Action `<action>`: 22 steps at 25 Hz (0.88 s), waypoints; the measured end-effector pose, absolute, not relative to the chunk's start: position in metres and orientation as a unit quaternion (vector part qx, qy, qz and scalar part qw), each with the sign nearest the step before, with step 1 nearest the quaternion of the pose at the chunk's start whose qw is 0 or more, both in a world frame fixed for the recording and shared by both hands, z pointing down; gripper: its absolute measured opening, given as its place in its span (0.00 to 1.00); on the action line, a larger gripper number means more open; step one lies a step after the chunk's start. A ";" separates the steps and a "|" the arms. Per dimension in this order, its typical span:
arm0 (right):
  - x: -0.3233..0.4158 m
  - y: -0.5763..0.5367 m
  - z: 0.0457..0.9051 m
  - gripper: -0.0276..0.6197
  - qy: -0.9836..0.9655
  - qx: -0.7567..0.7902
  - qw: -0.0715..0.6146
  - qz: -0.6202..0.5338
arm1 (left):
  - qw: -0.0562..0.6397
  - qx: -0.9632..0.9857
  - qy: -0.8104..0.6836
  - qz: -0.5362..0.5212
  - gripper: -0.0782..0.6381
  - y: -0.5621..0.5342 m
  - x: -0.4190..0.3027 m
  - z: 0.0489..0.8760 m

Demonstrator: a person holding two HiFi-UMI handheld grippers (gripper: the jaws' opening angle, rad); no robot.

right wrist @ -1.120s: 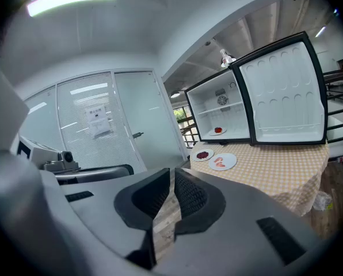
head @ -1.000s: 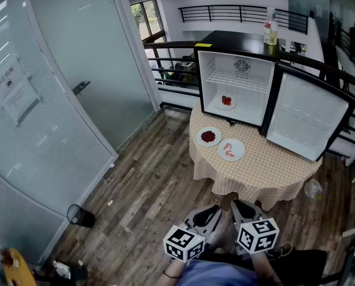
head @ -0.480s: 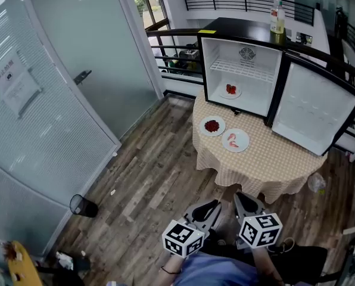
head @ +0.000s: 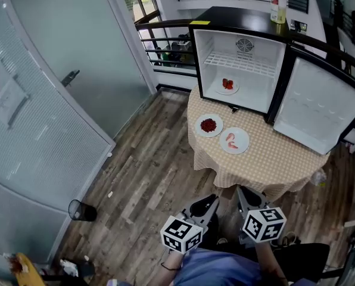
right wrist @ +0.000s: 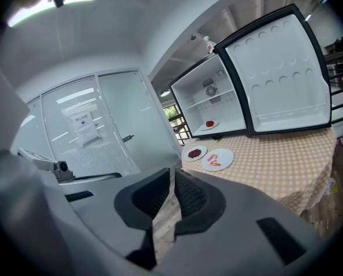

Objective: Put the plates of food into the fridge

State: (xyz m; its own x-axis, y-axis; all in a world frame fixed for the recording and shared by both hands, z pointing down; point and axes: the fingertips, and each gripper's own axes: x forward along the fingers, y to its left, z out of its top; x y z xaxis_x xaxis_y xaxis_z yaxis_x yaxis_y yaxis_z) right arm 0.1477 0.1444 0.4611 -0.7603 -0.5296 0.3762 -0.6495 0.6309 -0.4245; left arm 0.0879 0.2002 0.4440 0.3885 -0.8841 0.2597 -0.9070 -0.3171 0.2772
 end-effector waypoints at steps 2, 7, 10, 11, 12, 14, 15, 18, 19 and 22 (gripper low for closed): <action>0.144 0.124 0.465 0.10 -0.892 0.337 0.108 0.281 | 0.189 0.814 -0.548 0.038 0.16 0.180 0.079 0.449; 0.133 0.075 0.474 0.10 -0.872 0.368 0.109 0.303 | 0.196 0.828 -0.523 0.044 0.16 0.128 0.055 0.454; 0.117 0.045 0.481 0.10 -0.863 0.376 0.113 0.318 | 0.203 0.834 -0.511 0.046 0.15 0.094 0.031 0.457; 0.111 0.036 0.483 0.10 -0.860 0.380 0.114 0.322 | 0.205 0.835 -0.508 0.048 0.15 0.084 0.022 0.458; 0.106 0.027 0.484 0.10 -0.857 0.383 0.116 0.325 | 0.207 0.835 -0.507 0.050 0.16 0.074 0.014 0.459; 0.098 0.010 0.489 0.10 -0.851 0.391 0.121 0.330 | 0.210 0.836 -0.504 0.052 0.15 0.056 0.000 0.462; 0.095 0.002 0.493 0.10 -0.847 0.395 0.124 0.333 | 0.212 0.837 -0.502 0.053 0.15 0.048 -0.005 0.465; 0.087 -0.020 0.504 0.10 -0.835 0.408 0.132 0.345 | 0.225 0.843 -0.486 0.054 0.16 0.028 -0.019 0.475; 0.085 -0.026 0.507 0.10 -0.830 0.413 0.132 0.350 | 0.231 0.845 -0.479 0.054 0.16 0.021 -0.023 0.478; 0.082 -0.043 0.516 0.10 -0.816 0.429 0.133 0.365 | 0.241 0.849 -0.467 0.061 0.18 0.003 -0.034 0.492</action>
State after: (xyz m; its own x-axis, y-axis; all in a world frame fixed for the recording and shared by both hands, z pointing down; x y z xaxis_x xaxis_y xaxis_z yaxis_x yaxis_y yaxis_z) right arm 0.0816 -0.0431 0.5155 -0.5970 -0.6021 0.5302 -0.7966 0.3660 -0.4812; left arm -0.0345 0.0027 0.4921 0.5572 -0.7625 0.3288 -0.8217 -0.4491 0.3510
